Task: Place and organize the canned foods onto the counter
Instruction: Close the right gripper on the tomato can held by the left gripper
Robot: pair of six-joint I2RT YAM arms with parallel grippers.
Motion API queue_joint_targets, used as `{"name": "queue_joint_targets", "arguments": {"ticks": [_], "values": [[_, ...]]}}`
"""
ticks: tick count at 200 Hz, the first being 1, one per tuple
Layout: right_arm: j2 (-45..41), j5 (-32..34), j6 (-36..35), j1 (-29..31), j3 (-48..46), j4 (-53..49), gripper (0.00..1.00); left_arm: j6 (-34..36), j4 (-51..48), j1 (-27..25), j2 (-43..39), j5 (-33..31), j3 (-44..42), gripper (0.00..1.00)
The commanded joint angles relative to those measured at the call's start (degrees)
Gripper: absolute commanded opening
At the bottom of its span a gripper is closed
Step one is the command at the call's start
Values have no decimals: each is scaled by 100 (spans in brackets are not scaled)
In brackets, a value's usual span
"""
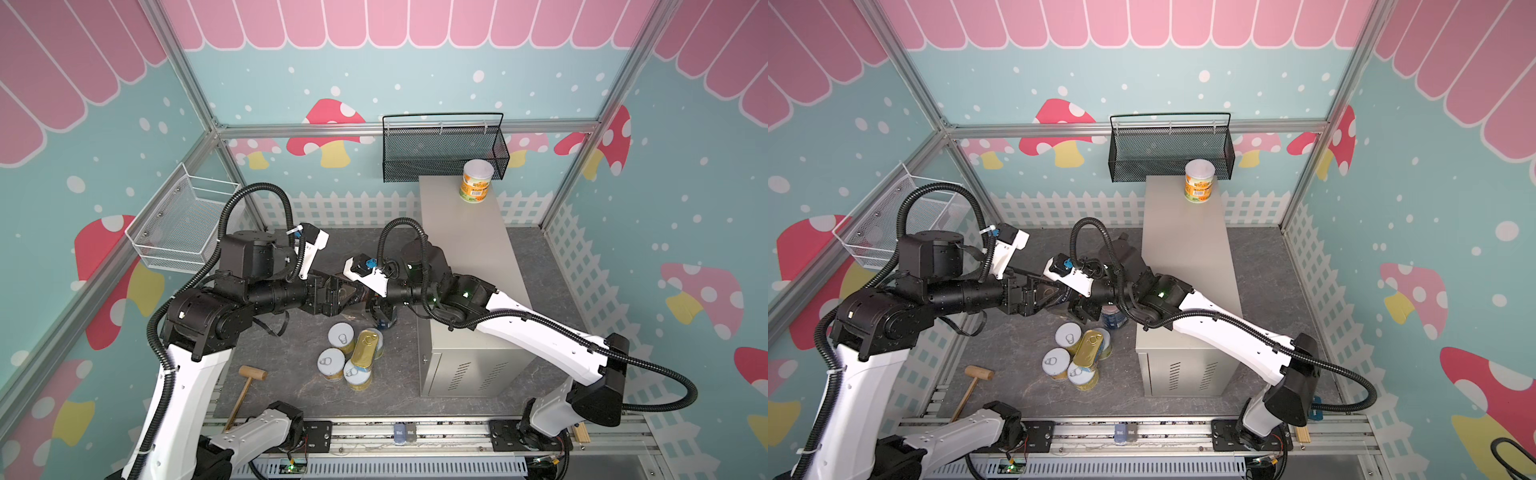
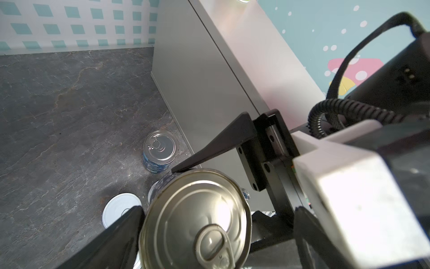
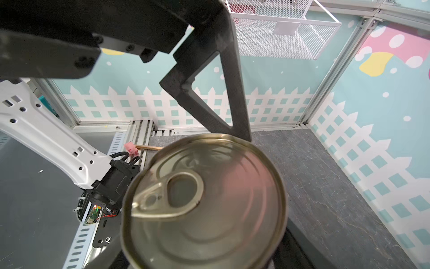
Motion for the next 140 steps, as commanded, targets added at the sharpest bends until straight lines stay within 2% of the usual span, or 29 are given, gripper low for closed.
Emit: {"name": "queue_joint_targets", "arguments": {"ticks": [1,69,140], "values": [[-8,58,11,3,-19,512,69,-59,332,2,-62,258,-73,99],[-258,54,52,7,-284,757,68,-275,567,122,-159,-251,-179,99],[-495,224,55,6,-402,830,68,-527,996,736,-357,-405,-279,99]]}}
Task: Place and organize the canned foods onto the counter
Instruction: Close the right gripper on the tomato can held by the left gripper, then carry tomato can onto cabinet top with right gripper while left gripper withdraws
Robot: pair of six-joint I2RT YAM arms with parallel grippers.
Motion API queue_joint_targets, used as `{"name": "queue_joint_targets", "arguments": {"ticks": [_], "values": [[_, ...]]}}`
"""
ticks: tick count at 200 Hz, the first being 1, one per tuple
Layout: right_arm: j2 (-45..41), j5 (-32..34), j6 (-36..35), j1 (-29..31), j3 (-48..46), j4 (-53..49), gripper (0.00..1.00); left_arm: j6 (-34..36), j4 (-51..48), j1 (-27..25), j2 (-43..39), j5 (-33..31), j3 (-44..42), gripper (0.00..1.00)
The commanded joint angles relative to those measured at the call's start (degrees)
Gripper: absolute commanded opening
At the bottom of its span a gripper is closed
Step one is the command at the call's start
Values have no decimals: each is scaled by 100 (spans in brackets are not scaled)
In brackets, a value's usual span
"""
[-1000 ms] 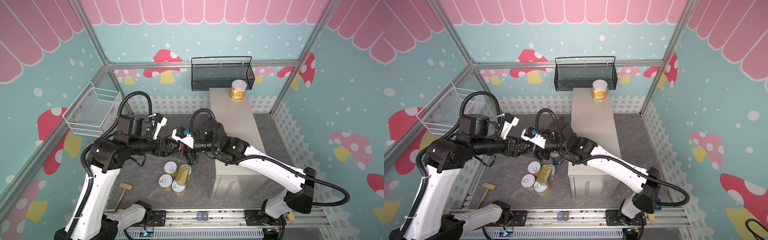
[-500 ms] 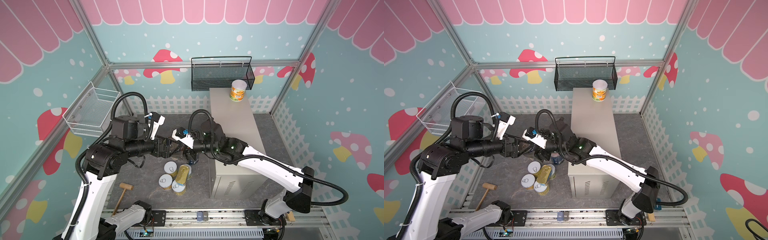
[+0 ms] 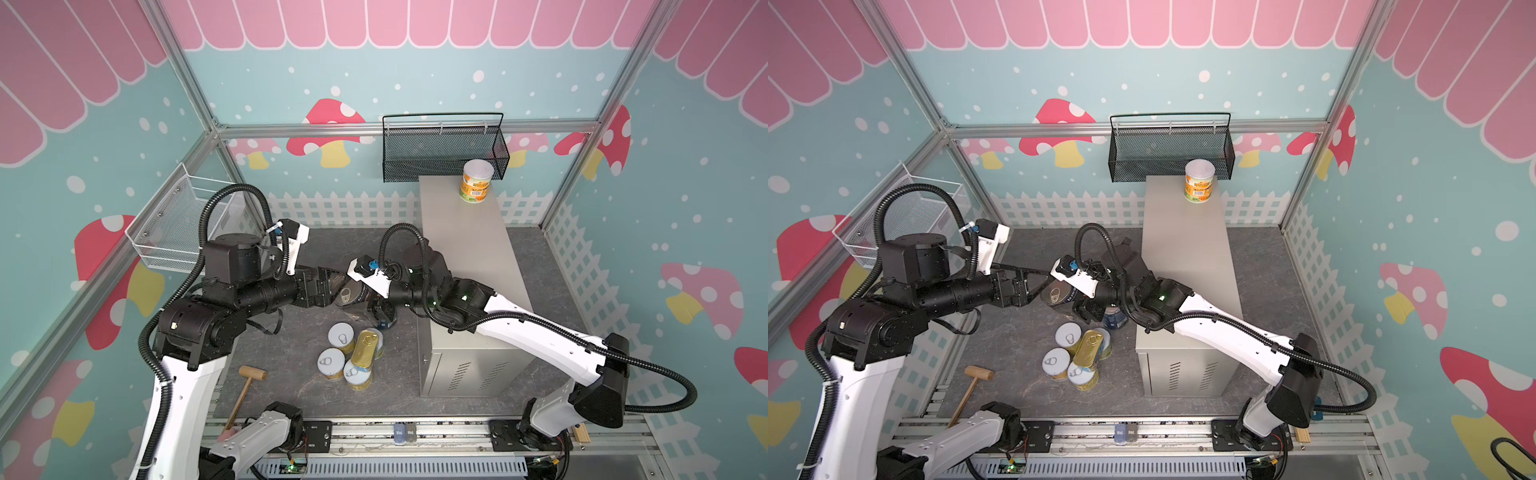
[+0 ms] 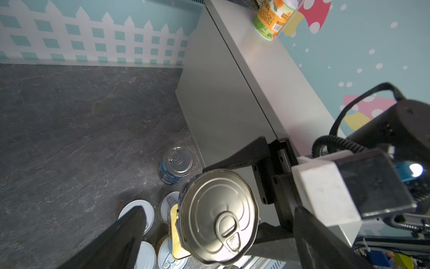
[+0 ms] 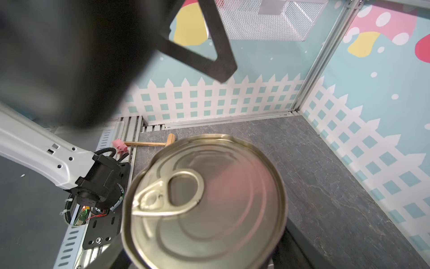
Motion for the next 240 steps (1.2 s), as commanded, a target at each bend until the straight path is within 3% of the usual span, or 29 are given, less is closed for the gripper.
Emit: {"name": "queue_joint_targets", "arguments": {"ticks": [1,56,134,153,189,240], "values": [[-386,-38,-102,55,71,560,68,-141,430,128,-55,-116,-46,99],[-800,978,366,47,379,810,69,34,526,196,-174,-379,-194,99],[-1450,2923,249,-368,594,812,71,210,690,196,-198,-181,-441,99],[-1475,3023,360,-682,753,775,72,220,761,197,-178,-26,-517,99],[-1348,2578,875,-1669,1121,447,72,163,970,196,-134,104,-690,99],[-1215,2304,1270,-2495,1127,302,72,255,1088,188,14,514,-790,99]]}}
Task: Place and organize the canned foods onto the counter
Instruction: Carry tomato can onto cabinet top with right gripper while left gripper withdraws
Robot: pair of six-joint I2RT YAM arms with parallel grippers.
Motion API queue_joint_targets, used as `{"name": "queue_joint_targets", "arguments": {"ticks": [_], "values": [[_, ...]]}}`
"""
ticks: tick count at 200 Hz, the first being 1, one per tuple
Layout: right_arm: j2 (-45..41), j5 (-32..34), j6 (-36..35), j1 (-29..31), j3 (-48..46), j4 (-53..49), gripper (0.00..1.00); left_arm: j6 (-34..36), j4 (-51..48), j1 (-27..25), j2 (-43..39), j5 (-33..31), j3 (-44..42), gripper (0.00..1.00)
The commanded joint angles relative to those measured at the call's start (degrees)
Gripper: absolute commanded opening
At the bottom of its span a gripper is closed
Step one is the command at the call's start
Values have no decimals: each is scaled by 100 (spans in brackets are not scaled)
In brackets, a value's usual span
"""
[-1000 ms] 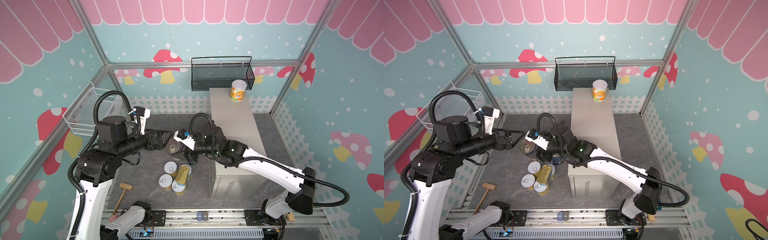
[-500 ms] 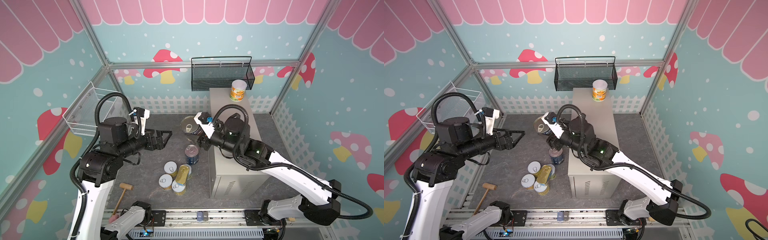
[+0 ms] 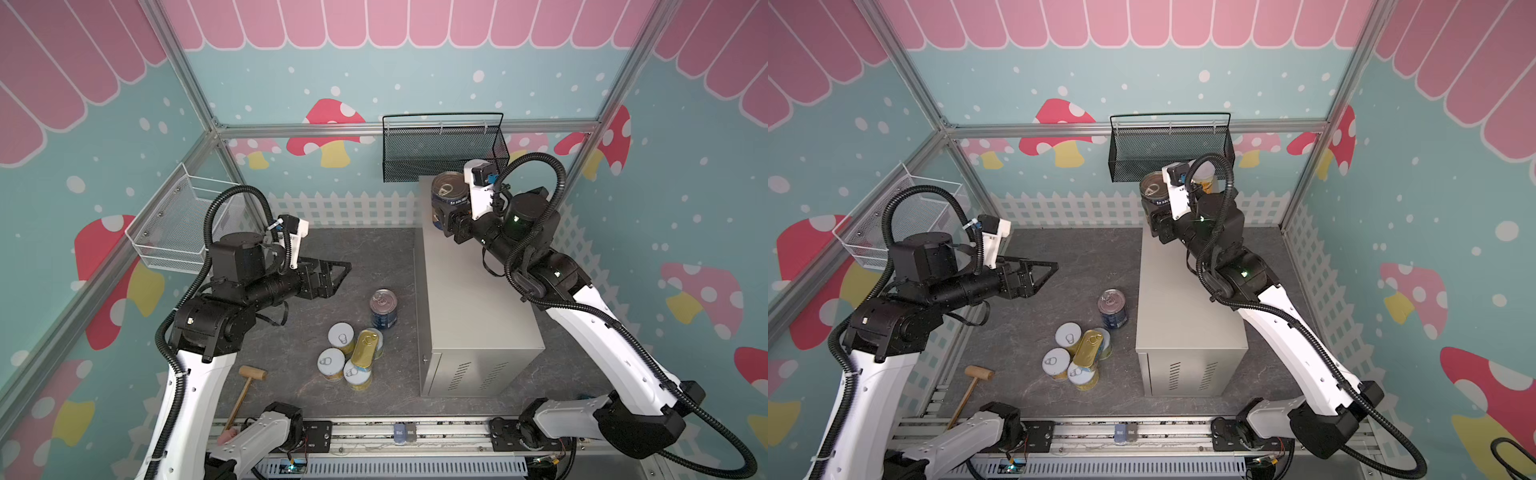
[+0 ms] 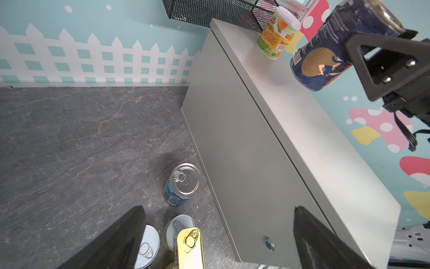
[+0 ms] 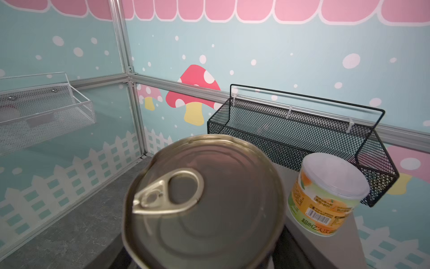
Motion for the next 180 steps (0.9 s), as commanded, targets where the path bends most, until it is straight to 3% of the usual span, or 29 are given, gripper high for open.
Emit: {"name": "queue_joint_targets", "arguments": {"ticks": [1,42,102,180], "values": [[-34,-275,355,-254,228,568,72,141,185,24,61,375,-67,99],[70,-802,586,-634,81,553,73,192,221,-160,268,304,-12,99],[246,-1207,620,-787,-46,582,75,315,479,-1358,807,-585,354,99],[19,-1293,595,-795,-854,1205,77,432,1059,-2151,1474,-1034,762,99]]}}
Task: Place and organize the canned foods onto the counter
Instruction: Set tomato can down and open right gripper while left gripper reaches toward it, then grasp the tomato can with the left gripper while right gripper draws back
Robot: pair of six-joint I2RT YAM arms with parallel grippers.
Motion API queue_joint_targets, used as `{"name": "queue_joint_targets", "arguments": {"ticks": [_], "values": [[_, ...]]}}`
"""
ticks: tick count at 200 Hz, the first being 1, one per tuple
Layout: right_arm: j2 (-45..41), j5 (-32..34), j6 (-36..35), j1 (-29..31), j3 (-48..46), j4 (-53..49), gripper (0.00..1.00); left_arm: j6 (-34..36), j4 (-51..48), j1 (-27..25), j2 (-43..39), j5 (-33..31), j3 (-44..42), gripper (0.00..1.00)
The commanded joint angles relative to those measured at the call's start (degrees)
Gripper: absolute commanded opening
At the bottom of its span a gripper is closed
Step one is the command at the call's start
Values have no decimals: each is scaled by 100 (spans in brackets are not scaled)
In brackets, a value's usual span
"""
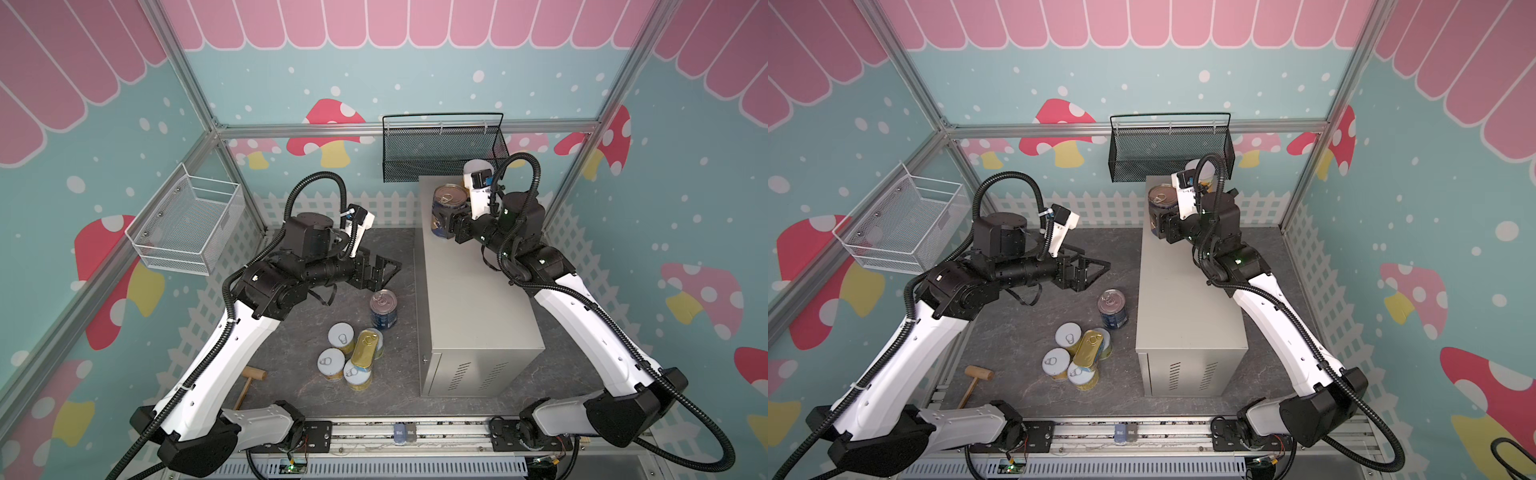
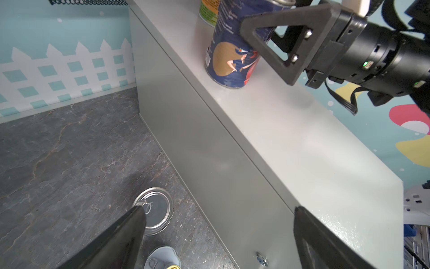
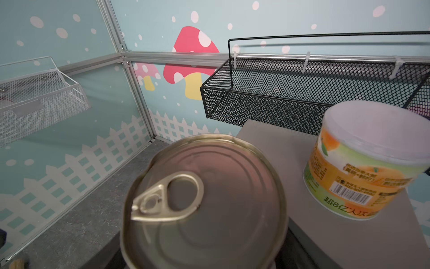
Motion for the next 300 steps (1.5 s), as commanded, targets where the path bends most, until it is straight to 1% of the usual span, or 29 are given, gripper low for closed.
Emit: {"name": "queue_joint_targets", "arguments": {"ticks": [1,18,33,59,76,98,146,184,216,234,263,300], "values": [[-283,-86,-9,-18,-199,791,77,143,339,-119,96,-200,185,99],[-318,-111,-34,-20,-275,789,78,155,503,-174,189,-201,220,99],[-362,-146,-62,-19,-335,801,82,185,648,-224,287,-242,251,99],[-570,-91,-106,-21,-497,848,92,211,984,-288,477,-174,244,99],[-764,-47,-150,-28,-554,743,97,213,1125,-326,634,-131,319,99],[-1200,-81,-190,-26,-677,415,99,302,1171,-436,902,-110,556,99],[-2144,-76,-291,-26,-717,-1151,99,501,1267,-560,1555,-180,1110,96],[-2945,-121,-305,-24,-1127,-1853,99,731,1281,-747,1986,-379,1604,93],[-3456,-416,-432,-20,-1673,-2025,99,970,1354,-820,2324,-587,1974,92],[-3609,-440,-376,-21,-1897,-2166,99,1047,1455,-829,2472,-690,2106,91],[-3811,-387,-344,-18,-2104,-2391,99,1126,1522,-831,2784,-581,2444,89],[-4059,-398,-369,-21,-2297,-2430,99,1164,1494,-830,3189,-736,2971,83]]}}
